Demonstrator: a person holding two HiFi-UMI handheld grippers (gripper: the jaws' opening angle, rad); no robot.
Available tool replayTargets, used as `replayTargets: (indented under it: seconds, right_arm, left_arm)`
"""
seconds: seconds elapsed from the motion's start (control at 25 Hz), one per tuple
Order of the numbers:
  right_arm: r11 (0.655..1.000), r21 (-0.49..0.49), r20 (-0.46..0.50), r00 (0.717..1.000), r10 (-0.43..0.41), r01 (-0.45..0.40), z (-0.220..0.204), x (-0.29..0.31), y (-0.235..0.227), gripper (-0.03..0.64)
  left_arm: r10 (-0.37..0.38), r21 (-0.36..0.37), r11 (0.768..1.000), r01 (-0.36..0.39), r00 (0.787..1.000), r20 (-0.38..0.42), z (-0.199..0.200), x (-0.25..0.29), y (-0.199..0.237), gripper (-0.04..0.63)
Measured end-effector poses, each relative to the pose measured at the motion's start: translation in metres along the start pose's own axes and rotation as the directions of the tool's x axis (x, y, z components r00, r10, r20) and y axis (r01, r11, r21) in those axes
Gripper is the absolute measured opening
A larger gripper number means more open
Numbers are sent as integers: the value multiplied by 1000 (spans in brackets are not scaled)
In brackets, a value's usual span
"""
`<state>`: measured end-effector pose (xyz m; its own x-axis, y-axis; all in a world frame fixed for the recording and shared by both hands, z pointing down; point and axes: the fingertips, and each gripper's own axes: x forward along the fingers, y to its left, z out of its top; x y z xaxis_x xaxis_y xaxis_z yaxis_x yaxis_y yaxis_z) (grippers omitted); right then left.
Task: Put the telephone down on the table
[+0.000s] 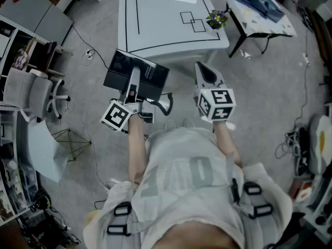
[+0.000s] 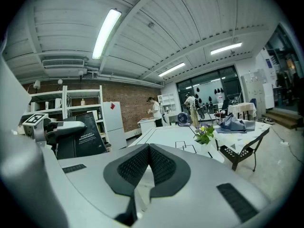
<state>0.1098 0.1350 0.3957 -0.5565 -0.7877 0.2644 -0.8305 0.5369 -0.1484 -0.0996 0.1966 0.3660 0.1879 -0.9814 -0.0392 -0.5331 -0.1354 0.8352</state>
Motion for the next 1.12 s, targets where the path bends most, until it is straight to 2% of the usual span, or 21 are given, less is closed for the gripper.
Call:
replayTargets:
  seconds: [0.56, 0.76, 0.88, 1.04, 1.12]
  right_arm:
    - [1000, 6, 31, 999, 18, -18, 0, -8, 4, 8]
    - [1000, -17, 38, 999, 0, 1, -1, -5, 12, 8]
    - [1000, -3, 28, 1000, -4, 5, -4, -4, 18, 8]
    - [1000, 13, 10, 1000, -13, 13, -13, 1, 29, 8]
    - [1000, 1, -2, 1000, -27, 27, -21, 2, 33, 8]
  left_arm:
    - [-61, 17, 998, 61, 998, -2, -2, -1, -10, 156]
    - [-91, 10, 996, 91, 996, -1, 2, -4, -10, 156]
    - [-140, 32, 990, 141, 990, -9, 10, -7, -14, 156]
    - [-243, 69, 967, 244, 970, -28, 20, -15, -18, 156]
    - [-259, 74, 962, 262, 965, -43, 23, -18, -14, 156]
